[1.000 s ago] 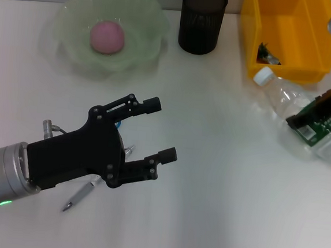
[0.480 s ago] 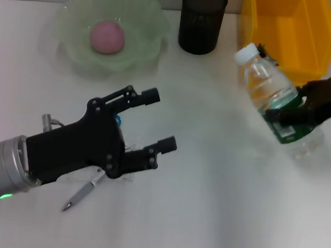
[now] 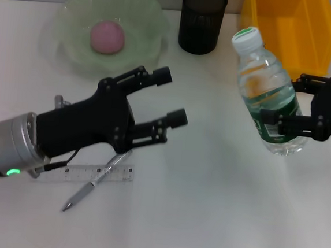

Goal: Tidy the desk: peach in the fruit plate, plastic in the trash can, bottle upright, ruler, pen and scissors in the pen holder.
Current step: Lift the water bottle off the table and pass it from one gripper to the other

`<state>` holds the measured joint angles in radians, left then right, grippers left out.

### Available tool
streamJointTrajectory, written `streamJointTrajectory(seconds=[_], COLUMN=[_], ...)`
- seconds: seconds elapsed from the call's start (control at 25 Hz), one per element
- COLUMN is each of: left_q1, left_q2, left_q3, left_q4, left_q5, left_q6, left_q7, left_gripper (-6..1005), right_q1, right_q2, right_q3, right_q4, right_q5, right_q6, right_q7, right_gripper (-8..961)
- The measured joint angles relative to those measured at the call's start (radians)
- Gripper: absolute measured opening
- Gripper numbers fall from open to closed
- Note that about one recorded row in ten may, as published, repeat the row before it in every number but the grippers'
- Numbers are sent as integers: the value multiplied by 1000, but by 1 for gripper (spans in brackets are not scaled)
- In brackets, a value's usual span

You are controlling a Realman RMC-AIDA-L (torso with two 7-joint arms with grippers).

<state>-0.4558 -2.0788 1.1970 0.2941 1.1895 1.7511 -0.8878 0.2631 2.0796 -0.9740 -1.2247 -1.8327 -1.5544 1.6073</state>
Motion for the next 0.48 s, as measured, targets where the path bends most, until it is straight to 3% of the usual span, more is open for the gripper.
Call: streamJointTrajectory(seconds=[0.24, 0.48], left_q1=[-9, -34], left_q2=[4, 6], left_q3=[-1, 9], left_q4=[12, 15], left_q5=[-35, -32], left_q6=[-23, -9], left_q7=[-117, -186], left_gripper=[662, 660], right_q1=[-23, -8], right_q2=[0, 0], right_q3=[53, 58], right_q4=[128, 248], right_q5=[132, 161], right_q6=[-99, -156], right_q7=[-191, -336], right_gripper=[754, 754])
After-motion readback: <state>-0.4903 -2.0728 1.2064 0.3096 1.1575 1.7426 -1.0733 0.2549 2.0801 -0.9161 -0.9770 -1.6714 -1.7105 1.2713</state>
